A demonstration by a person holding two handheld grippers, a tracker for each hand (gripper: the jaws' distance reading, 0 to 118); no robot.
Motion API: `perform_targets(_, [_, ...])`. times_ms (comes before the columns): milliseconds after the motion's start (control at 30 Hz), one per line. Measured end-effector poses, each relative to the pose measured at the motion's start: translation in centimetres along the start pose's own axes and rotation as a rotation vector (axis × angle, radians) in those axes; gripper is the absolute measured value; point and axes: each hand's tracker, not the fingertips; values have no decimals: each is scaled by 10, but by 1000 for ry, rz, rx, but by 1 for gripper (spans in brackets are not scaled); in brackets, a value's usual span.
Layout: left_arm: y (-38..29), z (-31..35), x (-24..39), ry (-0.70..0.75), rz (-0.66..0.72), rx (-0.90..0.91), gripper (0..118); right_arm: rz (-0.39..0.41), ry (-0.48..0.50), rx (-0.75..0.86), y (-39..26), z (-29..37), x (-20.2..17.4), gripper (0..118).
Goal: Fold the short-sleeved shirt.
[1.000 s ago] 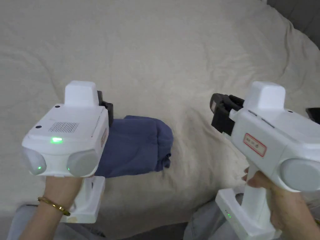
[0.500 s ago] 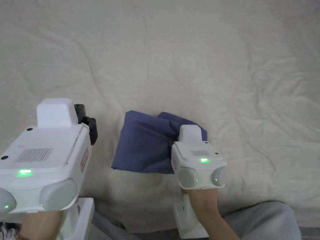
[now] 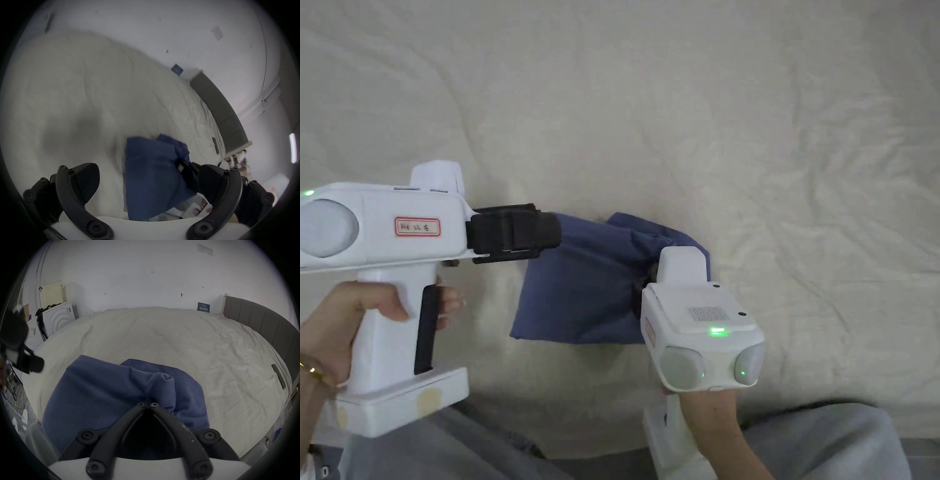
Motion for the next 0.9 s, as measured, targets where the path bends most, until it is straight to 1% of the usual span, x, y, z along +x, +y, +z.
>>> perform_targets(133, [0,-35,-31,-28,103,-179,117,-2,2,-14,2,-1,-1,2])
perform_targets(200, [-5,-46,-35,-122,131,-231,118,0,2,-19,3,0,-1,2])
perform_targets(267, [-2,-47,-38,-198,120,-196,118,-5,5,-25,5,0,0,2])
perform_targets(400, [3,-75,-45,-384,307,-281,118,-64,21,-40,7,-2,4,2])
perform_targets(467, [2,-88,-39,-441,305,-335,118,-73,33,-53,11,-3,7,2])
perform_targets(533, [3,-92,-25,-407,218,-333,117,-83,48,-72,16,-3,10,2])
perform_targets(567, [6,-92,-19,-392,207,-334,114,-97,60,-86,21,-3,13,2])
perform_targets(600, [7,-90,-15,-360,190,-335,101,-114,69,-97,25,-1,15,2])
perform_targets(633, [10,-89,-12,-289,173,-329,48,-133,74,-102,30,1,18,2])
perform_targets(667, [9,-91,-7,-149,164,-346,27,-151,78,-92,36,6,21,2])
perform_targets(700, [8,-90,-4,-94,205,-368,27,-167,98,-63,40,12,24,2])
perform_targets(767, [7,-83,1,-134,268,-361,27,-151,93,-39,50,24,31,2])
perform_targets(833, [16,-69,1,-105,242,-329,27,-130,96,-6,62,36,37,2])
perform_targets(900, [23,-50,5,-56,173,-312,27,-133,111,19,71,51,45,2])
